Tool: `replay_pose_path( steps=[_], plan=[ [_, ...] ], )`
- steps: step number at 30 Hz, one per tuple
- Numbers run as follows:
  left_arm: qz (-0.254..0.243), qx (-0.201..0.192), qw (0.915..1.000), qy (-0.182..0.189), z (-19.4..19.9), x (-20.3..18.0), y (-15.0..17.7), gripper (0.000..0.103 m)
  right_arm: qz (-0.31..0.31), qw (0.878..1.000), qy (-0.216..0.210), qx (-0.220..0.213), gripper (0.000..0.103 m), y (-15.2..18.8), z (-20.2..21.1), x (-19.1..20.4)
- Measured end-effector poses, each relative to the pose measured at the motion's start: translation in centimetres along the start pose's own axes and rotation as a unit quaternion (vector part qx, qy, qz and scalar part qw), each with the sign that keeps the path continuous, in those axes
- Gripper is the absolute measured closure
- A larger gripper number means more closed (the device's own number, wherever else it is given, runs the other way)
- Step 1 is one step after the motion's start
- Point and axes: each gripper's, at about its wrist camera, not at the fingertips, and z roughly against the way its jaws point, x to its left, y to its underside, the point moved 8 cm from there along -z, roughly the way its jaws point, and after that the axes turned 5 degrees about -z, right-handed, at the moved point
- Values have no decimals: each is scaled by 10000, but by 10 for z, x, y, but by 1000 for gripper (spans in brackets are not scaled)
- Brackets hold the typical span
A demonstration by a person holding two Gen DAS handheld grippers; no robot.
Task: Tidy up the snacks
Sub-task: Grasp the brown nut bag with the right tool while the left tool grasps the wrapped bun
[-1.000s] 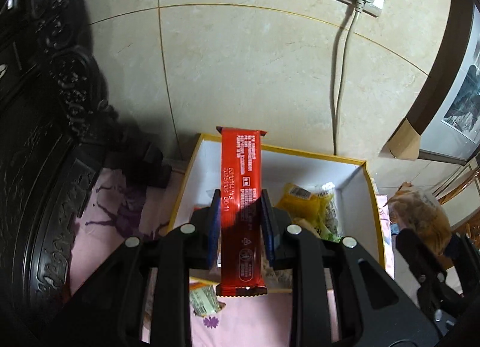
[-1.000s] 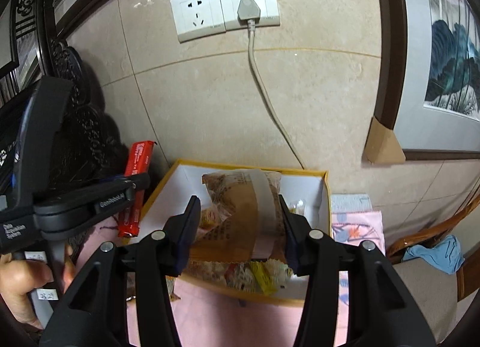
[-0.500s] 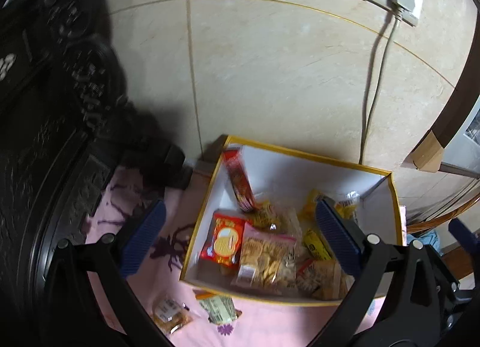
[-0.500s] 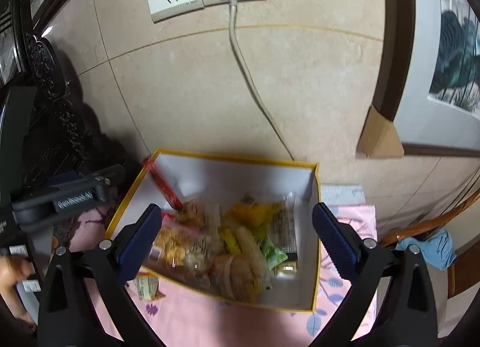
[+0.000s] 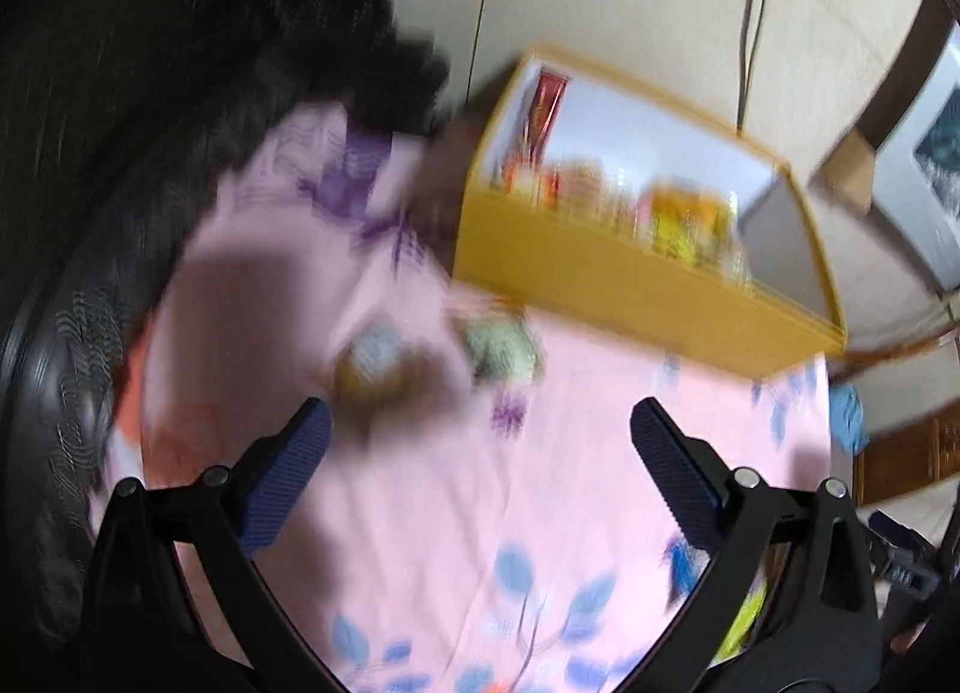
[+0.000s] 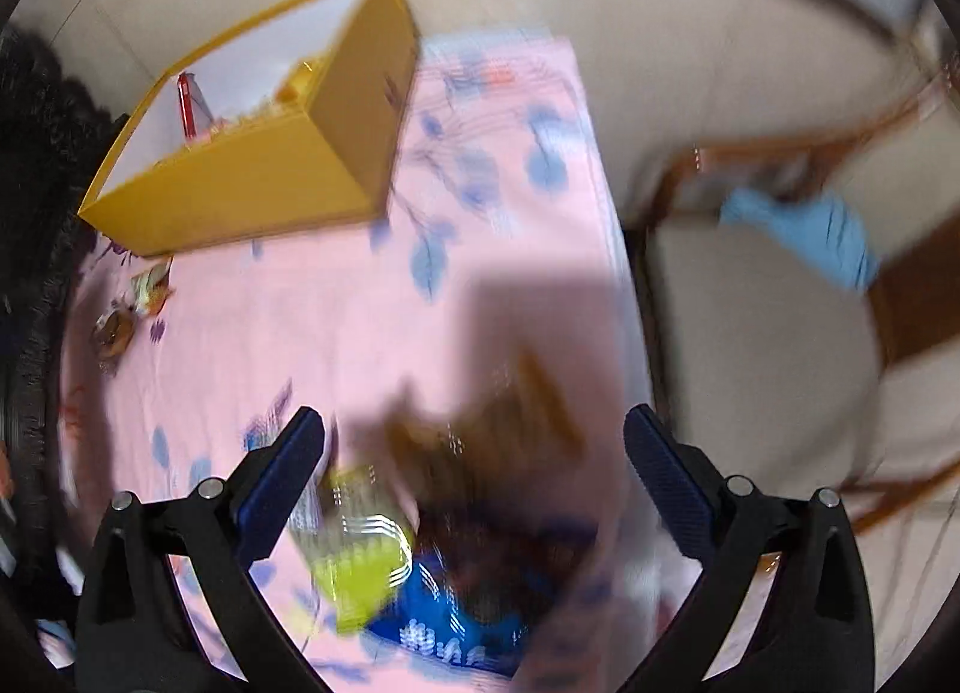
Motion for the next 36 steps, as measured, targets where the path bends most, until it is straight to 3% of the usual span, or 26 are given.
replay_pose_path(
  steps=[2,7,15,16,17,19,23,25,27,29,30,32,36],
  plan=[
    [-57,249,9997,-2,-2,4,30,2,-346,9991,-190,121,2,22,-7,-8],
    [-189,373,9991,-29,3,8,59,2,-760,9949,-552,362,2,37,-33,3],
    [-104,237,9996,-75,18,18,58,2,-751,9959,-477,164,4,-2,-69,33],
    [-71,232,9997,-71,18,19,59,2,-680,9967,-410,150,14,-5,-72,38],
    [-53,236,9997,-67,19,19,59,2,-518,9982,-247,154,32,-6,-75,43],
    [-24,262,9996,-60,18,20,59,2,-193,9995,25,231,48,-2,-83,50],
    [-40,291,9996,-49,15,18,60,2,342,9988,320,101,50,10,-81,52],
    [-54,300,9995,-60,10,17,58,2,472,9982,357,73,49,13,-80,52],
    [-78,291,9995,-76,3,17,52,2,581,9975,410,56,41,15,-81,55],
    [-109,210,9996,-159,-7,18,39,2,827,9959,342,151,8,21,-86,65],
    [-117,176,9996,-204,-11,20,33,2,1025,9937,343,304,1,26,-92,71],
    [-150,41,9994,-324,-20,25,17,2,1143,9912,551,370,1,32,-96,76],
    [-306,-110,9982,-508,-44,42,-11,2,912,9944,485,216,1,30,-96,72]
  ],
)
